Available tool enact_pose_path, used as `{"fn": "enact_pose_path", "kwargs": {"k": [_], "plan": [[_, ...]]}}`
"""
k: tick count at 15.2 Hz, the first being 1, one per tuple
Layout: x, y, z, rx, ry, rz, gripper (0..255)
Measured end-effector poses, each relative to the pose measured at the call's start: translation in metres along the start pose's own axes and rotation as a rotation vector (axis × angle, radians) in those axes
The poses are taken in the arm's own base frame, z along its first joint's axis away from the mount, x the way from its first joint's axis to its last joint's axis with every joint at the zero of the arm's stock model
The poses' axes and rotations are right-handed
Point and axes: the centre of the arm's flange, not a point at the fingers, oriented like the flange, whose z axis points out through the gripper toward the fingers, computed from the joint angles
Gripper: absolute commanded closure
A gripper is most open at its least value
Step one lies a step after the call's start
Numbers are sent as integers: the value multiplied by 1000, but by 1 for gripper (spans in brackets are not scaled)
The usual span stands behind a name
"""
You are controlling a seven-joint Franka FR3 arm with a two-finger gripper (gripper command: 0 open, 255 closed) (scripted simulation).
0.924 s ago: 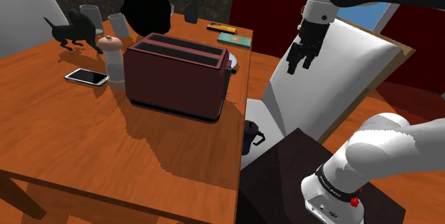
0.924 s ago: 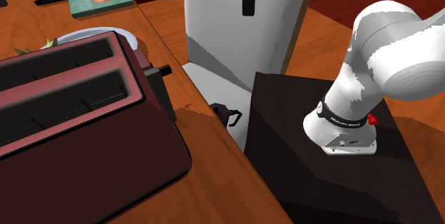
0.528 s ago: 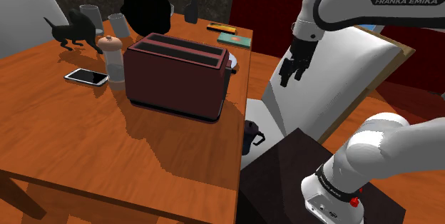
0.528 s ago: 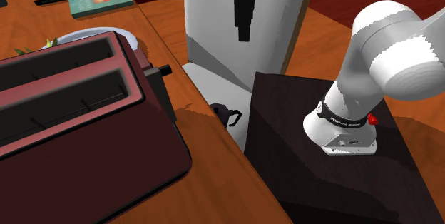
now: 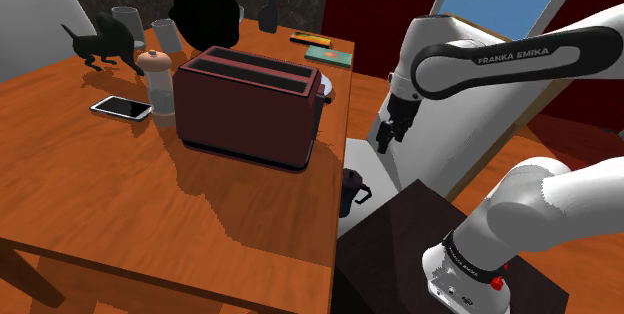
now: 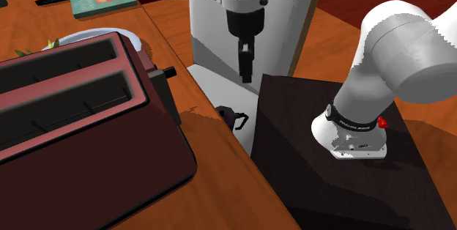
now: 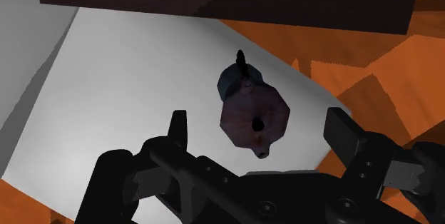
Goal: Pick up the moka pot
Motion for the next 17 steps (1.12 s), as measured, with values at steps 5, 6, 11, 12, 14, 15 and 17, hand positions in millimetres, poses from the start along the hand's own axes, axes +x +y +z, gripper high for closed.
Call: {"fn": "enact_pose_path", "kwargs": {"k": [5, 6, 11, 12, 14, 15, 17], "plan": [[10, -10, 63, -2, -6, -54, 0], [14, -8, 76, -3, -7, -64, 0], [24, -17, 142, -4, -13, -118, 0], [24, -18, 149, -5, -13, -125, 0], [26, -19, 163, -5, -12, -131, 0], [27, -19, 168, -5, -12, -132, 0], [29, -20, 180, -5, -12, -132, 0]]}}
